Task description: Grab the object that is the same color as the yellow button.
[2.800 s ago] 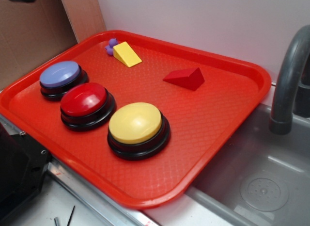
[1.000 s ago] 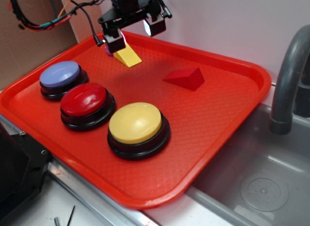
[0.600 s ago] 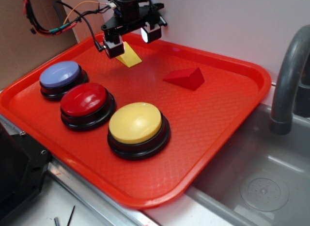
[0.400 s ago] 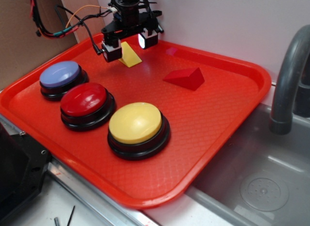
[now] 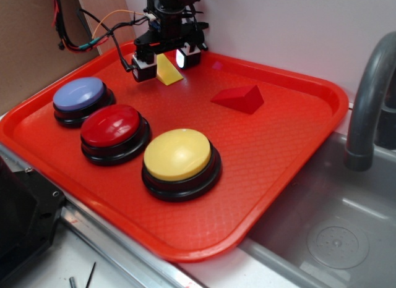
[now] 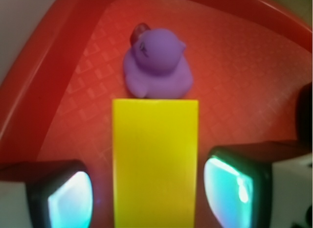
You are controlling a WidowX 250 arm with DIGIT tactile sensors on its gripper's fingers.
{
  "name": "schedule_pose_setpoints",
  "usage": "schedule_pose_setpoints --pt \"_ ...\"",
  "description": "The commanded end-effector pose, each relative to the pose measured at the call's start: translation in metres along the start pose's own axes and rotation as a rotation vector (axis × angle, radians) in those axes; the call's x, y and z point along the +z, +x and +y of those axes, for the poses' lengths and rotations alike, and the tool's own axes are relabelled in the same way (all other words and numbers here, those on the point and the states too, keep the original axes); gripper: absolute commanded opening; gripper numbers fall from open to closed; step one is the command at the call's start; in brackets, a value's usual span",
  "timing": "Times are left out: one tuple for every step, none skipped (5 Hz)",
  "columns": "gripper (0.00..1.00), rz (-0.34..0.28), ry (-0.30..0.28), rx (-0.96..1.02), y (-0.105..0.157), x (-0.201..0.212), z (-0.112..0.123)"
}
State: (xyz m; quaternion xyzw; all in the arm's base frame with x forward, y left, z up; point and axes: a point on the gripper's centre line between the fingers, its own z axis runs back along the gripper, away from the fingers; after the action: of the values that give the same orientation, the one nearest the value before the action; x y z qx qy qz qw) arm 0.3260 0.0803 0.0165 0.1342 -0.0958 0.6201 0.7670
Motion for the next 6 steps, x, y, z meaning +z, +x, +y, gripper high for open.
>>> schedule_pose_setpoints --pt "0.00 -0.035 -0.083 0.063 0.031 0.004 -0.003" --pt "0.00 -0.027 -0.078 0.060 0.034 0.003 0.001" --pt "0.00 -0.024 -0.084 0.054 0.035 0.002 0.005" --pt "0.00 -0.027 -0.100 0.008 0.032 0.010 0.007" --pt "0.00 -0.020 -0.186 -0.146 0.019 0.034 0.009" --pt "0.00 0.095 -0.331 -0.366 0.007 0.077 0.023"
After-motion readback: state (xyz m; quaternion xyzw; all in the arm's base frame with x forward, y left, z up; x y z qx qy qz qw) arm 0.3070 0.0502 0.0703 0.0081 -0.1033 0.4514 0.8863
